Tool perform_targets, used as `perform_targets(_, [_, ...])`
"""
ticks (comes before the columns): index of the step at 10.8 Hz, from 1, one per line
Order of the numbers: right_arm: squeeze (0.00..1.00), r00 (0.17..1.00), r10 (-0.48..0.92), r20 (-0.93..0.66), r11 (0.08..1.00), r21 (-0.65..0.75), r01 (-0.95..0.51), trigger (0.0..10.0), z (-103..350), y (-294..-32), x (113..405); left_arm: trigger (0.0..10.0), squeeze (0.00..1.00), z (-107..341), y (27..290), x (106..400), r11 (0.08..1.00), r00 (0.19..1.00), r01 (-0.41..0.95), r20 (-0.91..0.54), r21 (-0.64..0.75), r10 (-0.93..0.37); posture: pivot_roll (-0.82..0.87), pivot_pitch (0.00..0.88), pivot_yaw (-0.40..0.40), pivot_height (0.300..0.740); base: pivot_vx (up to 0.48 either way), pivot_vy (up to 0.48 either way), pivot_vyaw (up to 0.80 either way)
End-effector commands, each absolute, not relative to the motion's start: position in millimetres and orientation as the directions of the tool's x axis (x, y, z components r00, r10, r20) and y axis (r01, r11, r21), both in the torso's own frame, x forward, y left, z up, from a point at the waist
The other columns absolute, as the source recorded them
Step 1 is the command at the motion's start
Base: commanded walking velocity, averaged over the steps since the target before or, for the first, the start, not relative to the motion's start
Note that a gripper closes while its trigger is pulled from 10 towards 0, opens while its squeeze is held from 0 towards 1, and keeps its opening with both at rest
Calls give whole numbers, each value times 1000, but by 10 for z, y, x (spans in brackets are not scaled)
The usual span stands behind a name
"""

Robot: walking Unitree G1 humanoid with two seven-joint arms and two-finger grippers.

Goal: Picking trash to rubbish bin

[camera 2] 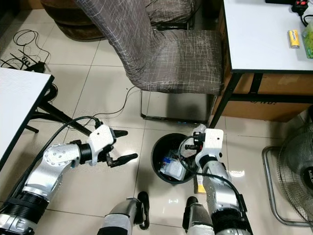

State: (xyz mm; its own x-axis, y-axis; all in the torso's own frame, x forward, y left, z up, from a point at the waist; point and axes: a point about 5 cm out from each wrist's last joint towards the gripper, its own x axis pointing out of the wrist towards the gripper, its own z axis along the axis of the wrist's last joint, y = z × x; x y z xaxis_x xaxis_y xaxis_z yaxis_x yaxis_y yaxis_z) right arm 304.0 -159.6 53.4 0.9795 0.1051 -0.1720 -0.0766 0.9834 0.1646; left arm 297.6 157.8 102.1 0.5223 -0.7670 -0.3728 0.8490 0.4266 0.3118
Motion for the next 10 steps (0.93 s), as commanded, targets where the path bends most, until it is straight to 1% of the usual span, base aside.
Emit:
perform_targets(1, [0, 978, 109, -177, 979, 188, -75, 10000, 492, -1570, 3025, 10000, 914, 924, 1631, 2942, 424, 526, 848, -416, 317, -742, 262, 331, 117, 740, 0, 0, 0])
perform_targets(2, [0, 978, 116, -173, 979, 187, -83, 10000, 504, -1554, 3043, 10000, 820, 912, 1625, 2947, 425, 533, 844, -418, 328, -736, 262, 331, 117, 740, 0, 0, 0])
perform_targets(3, [0, 978, 120, -170, 979, 185, -88, 10000, 509, -1539, 3054, 10000, 518, 898, 1614, 2940, 414, 534, 842, -419, 346, -735, 262, 331, 117, 740, 0, 0, 0])
perform_targets(4, [0, 978, 123, -167, 979, 184, -91, 10000, 512, -1530, 3062, 10000, 467, 886, 1607, 2935, 411, 535, 841, -419, 352, -734, 262, 331, 117, 740, 0, 0, 0])
perform_targets(6, [0, 979, 120, -165, 980, 176, -90, 10000, 515, -1526, 3072, 10000, 467, 879, 1607, 2937, 420, 545, 834, -414, 358, -729, 262, 331, 117, 740, 0, 0, 0])
perform_targets(10, [0, 980, 118, -163, 983, 159, -92, 10000, 511, -1528, 3099, 10000, 471, 862, 1601, 2940, 408, 541, 835, -415, 370, -732, 262, 331, 117, 740, 0, 0, 0])
